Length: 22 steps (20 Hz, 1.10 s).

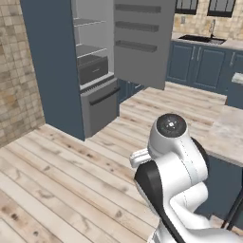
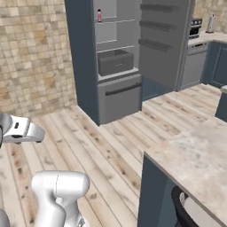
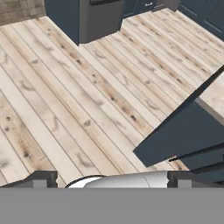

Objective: Open the fridge, grab two sodas, and place both sodas inside the bowl with ice on the dining counter.

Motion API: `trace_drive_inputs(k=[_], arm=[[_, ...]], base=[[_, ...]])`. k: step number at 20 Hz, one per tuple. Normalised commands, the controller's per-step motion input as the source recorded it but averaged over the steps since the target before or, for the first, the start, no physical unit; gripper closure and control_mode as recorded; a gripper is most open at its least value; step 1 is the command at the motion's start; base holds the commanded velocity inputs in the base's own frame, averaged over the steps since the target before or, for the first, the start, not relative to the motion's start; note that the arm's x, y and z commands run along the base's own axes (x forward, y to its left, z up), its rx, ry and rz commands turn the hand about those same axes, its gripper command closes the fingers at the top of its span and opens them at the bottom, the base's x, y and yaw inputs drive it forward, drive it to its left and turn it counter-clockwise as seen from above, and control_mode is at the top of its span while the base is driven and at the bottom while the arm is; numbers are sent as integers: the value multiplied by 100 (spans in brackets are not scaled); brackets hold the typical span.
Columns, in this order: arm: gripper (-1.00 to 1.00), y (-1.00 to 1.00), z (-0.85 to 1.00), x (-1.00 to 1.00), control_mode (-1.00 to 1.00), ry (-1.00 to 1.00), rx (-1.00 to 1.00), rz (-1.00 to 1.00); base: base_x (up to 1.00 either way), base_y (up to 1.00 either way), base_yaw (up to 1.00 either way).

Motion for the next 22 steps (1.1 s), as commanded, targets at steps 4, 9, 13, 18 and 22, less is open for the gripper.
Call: trace_drive_inputs(k=[4, 9, 13, 18, 22], arm=[[-100, 0, 0, 0, 100, 0, 0, 0], [-100, 0, 0, 0, 100, 0, 0, 0], [-100, 0, 0, 0, 100, 0, 0, 0], [-100, 0, 0, 0, 100, 0, 0, 0], [-100, 0, 0, 0, 100, 0, 0, 0]], base=[[98, 44, 0], [100, 27, 5], [100, 22, 6], [99, 8, 6], [95, -4, 13]])
